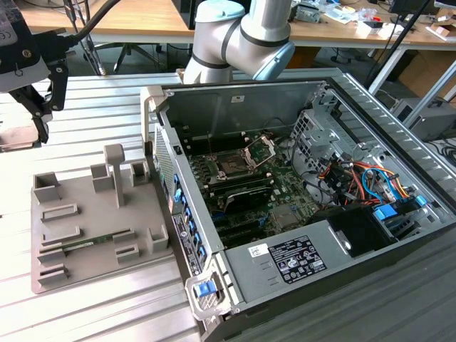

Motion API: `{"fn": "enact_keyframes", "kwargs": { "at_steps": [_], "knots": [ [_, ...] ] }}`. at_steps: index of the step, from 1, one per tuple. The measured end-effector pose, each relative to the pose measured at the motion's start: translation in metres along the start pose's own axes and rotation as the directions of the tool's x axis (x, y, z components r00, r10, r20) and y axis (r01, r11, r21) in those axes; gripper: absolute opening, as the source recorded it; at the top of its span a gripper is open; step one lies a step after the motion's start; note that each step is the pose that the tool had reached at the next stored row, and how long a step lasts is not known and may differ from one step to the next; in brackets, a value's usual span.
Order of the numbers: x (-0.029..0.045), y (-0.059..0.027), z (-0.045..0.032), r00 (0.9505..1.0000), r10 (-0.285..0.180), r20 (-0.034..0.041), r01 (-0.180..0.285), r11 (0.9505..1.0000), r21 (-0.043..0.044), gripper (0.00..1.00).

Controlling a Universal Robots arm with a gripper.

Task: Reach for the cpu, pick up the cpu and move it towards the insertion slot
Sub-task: 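Pick up the cpu and move it towards the insertion slot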

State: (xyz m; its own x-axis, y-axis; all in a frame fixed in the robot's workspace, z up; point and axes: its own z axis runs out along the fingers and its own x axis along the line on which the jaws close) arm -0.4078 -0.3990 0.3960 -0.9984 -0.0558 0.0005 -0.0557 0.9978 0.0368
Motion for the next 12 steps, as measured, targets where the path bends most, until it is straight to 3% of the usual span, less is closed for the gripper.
{"fn": "enact_keyframes", "kwargs": {
  "at_steps": [12],
  "knots": [
    [-0.0052, -0.0003, 0.0, 1.0, 0.0, 0.0, 0.0, 1.0, -0.0001, 0.55]
  ]
}}
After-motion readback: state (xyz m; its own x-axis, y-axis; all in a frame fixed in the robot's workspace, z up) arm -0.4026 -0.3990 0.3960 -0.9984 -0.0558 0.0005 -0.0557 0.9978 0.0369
